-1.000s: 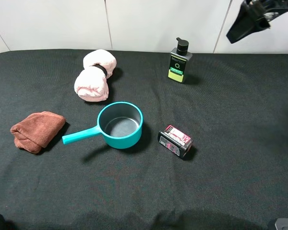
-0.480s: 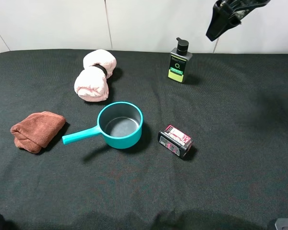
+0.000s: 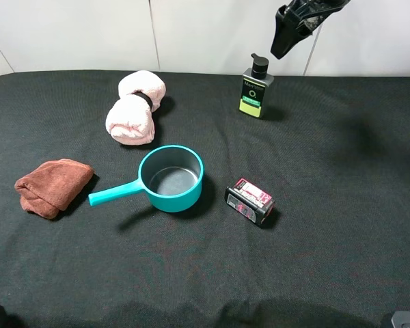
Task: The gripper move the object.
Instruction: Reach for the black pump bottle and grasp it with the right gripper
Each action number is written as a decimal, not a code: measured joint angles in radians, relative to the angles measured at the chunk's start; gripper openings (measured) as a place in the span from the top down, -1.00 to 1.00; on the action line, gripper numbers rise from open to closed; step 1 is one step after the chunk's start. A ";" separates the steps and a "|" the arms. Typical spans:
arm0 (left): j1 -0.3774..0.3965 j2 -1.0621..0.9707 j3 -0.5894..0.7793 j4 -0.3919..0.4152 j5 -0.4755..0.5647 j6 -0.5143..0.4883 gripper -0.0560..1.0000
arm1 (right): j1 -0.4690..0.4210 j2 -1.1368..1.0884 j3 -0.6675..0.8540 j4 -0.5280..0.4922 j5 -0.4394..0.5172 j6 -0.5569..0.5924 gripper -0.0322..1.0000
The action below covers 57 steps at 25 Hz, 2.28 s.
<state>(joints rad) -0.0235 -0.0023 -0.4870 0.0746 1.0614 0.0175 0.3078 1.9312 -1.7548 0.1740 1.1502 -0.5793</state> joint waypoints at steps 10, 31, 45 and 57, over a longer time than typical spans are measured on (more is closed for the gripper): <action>0.000 0.000 0.000 0.000 0.000 0.000 -0.56 | 0.000 0.135 -0.087 0.011 0.012 -0.003 -0.41; 0.000 0.000 0.000 0.000 0.000 0.000 -0.56 | 0.038 0.286 -0.153 0.009 -0.101 -0.045 -0.41; 0.000 0.000 0.000 0.001 0.000 0.000 -0.56 | 0.038 0.393 -0.208 -0.020 -0.103 -0.048 -0.41; 0.000 0.000 0.000 0.002 0.000 0.000 -0.56 | 0.038 0.429 -0.216 -0.016 -0.104 -0.048 -0.41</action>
<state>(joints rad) -0.0235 -0.0023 -0.4870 0.0768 1.0614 0.0175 0.3462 2.3605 -1.9707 0.1576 1.0459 -0.6274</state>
